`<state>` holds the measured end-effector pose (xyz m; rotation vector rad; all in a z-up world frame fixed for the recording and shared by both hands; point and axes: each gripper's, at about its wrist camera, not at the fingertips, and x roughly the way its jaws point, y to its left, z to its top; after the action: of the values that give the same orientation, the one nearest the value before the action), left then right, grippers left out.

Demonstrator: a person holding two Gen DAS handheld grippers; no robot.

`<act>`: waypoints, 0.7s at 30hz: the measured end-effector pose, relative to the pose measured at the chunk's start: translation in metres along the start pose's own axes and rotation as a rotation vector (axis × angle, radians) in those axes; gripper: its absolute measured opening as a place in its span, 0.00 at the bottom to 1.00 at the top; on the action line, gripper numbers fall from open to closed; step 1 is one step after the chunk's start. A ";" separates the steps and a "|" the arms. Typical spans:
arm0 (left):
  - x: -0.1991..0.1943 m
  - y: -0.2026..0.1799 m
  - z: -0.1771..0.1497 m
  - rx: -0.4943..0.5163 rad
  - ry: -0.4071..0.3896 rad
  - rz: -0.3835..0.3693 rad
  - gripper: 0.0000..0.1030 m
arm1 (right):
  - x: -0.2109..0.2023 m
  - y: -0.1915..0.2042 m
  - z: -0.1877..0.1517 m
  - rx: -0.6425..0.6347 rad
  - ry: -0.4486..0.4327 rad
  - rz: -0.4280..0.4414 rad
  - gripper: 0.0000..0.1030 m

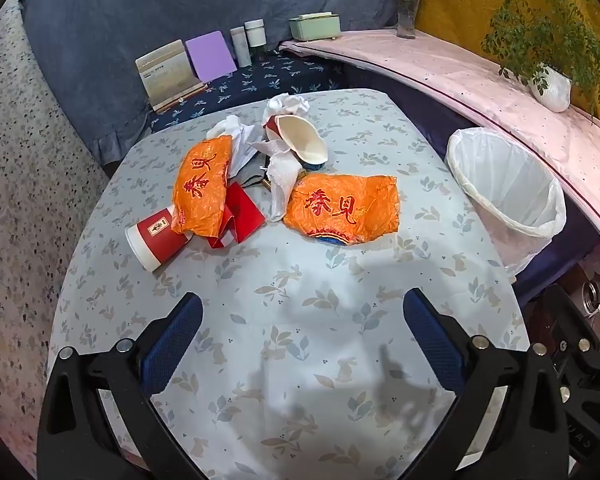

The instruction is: Collect trash

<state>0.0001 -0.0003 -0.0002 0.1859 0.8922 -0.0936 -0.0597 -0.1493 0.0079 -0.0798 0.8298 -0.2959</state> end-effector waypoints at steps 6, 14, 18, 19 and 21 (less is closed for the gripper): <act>0.000 -0.001 0.000 -0.001 -0.001 -0.001 0.93 | -0.003 -0.006 -0.001 0.013 -0.013 0.002 0.93; -0.002 -0.004 -0.005 -0.005 0.000 -0.001 0.93 | -0.002 -0.003 -0.003 0.010 -0.003 -0.024 0.93; -0.002 -0.008 -0.007 0.001 -0.003 -0.003 0.93 | -0.002 -0.003 -0.003 0.012 -0.001 -0.025 0.93; -0.001 -0.006 -0.005 0.001 0.002 -0.007 0.93 | -0.002 -0.003 -0.002 0.012 -0.001 -0.023 0.93; 0.000 -0.006 -0.005 0.000 0.004 -0.005 0.93 | -0.002 -0.003 -0.003 0.013 0.000 -0.024 0.93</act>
<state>-0.0049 -0.0056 -0.0042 0.1834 0.8965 -0.0981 -0.0635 -0.1515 0.0080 -0.0780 0.8271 -0.3234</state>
